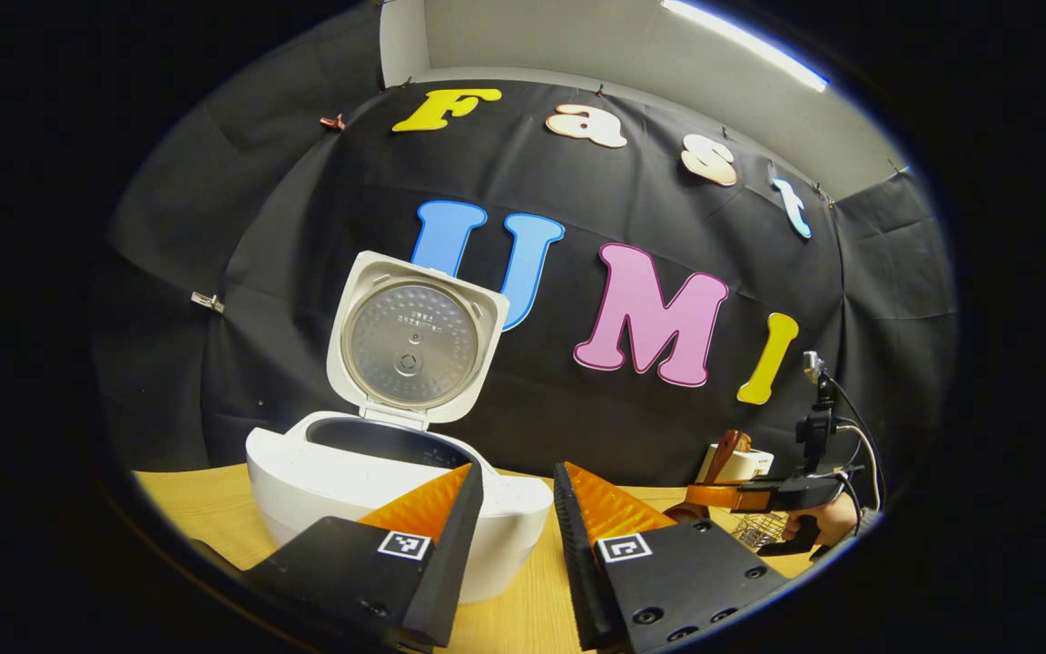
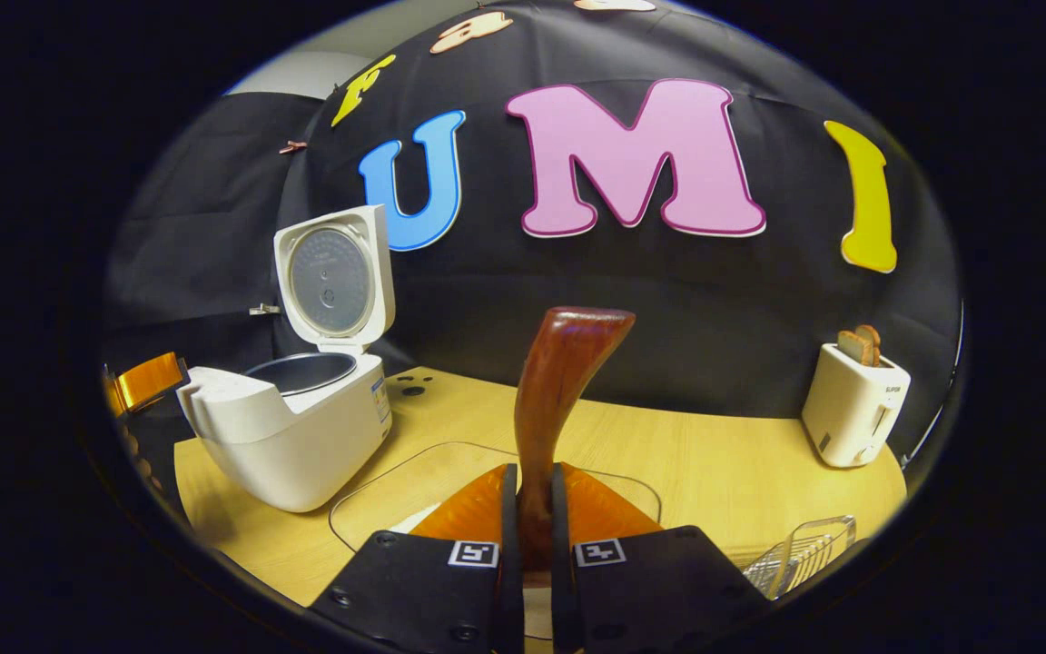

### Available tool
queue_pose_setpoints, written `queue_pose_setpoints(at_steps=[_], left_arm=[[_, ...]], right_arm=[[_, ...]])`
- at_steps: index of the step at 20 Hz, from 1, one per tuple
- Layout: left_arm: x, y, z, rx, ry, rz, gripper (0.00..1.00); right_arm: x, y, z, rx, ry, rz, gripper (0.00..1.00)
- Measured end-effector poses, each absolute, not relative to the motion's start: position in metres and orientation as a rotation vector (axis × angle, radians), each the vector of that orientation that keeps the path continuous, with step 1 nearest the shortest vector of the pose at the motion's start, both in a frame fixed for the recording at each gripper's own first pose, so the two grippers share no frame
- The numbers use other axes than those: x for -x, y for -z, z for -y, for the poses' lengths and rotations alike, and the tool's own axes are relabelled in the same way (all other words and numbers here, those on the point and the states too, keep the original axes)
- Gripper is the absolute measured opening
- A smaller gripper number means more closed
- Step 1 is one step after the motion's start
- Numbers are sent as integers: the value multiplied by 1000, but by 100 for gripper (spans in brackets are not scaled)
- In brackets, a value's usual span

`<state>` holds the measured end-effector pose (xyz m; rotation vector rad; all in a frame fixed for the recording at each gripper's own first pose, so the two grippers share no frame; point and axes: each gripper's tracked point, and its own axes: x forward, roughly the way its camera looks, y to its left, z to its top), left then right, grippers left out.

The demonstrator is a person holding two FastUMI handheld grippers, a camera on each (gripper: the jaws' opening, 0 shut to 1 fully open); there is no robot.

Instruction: Close the left gripper, press the button to open the rice cooker; take a wooden spoon from the chopstick holder with the right hand, scoop a spoonful of rice and pour it into the rice cooker, then put the wooden spoon back into the chopstick holder.

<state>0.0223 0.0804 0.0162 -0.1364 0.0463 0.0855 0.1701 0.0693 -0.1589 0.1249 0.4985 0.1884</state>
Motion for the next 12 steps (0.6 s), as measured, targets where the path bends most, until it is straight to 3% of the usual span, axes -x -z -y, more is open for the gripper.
queue_pose_setpoints(at_steps=[12], left_arm=[[-21, -19, -81, 134, -83, -41, 52]], right_arm=[[-170, 178, -110, -183, -218, -528, 16]])
